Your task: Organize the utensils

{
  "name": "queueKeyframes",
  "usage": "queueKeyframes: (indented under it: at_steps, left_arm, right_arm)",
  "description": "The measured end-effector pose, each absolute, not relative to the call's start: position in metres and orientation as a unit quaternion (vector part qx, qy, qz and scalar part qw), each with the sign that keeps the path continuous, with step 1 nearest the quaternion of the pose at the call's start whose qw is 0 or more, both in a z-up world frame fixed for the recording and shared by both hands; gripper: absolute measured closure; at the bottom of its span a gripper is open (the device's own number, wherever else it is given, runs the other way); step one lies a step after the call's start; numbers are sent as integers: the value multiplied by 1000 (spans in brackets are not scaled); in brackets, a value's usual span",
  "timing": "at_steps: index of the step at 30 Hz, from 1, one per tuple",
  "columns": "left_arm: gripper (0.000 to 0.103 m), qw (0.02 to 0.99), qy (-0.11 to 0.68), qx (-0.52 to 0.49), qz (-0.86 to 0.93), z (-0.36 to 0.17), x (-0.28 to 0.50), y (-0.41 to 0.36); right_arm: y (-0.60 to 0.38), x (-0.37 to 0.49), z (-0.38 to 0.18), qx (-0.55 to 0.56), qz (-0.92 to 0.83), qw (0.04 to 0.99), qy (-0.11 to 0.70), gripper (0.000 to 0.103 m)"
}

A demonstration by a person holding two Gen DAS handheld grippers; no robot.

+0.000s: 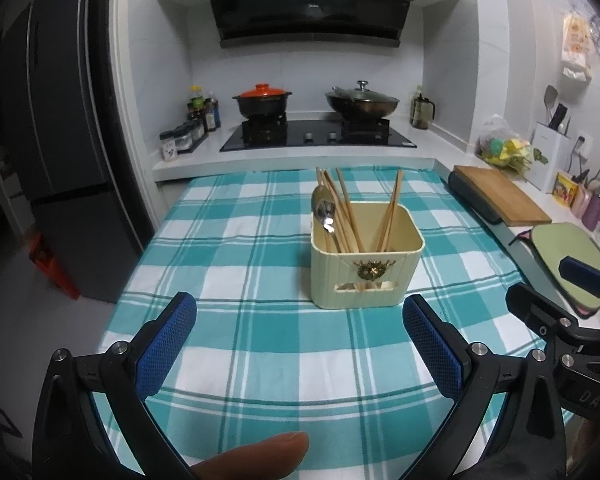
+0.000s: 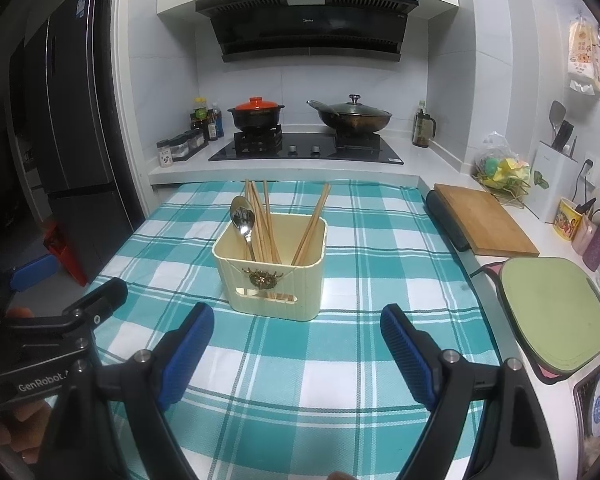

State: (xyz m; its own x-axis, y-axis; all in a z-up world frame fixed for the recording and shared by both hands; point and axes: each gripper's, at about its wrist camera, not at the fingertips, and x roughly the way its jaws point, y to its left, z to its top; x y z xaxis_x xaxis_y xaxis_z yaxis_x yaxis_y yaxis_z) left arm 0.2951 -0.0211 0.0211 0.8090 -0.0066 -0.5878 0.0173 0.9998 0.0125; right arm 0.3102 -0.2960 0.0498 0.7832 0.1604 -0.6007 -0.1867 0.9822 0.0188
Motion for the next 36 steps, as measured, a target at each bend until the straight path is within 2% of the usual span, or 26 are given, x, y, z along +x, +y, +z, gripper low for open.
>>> queueKeyframes:
  at_steps: [36]
  left_arm:
    - [0, 952, 305, -6, 12, 28, 301, -7]
  right_arm:
    - [-288, 318, 55, -25, 104, 945, 309, 16]
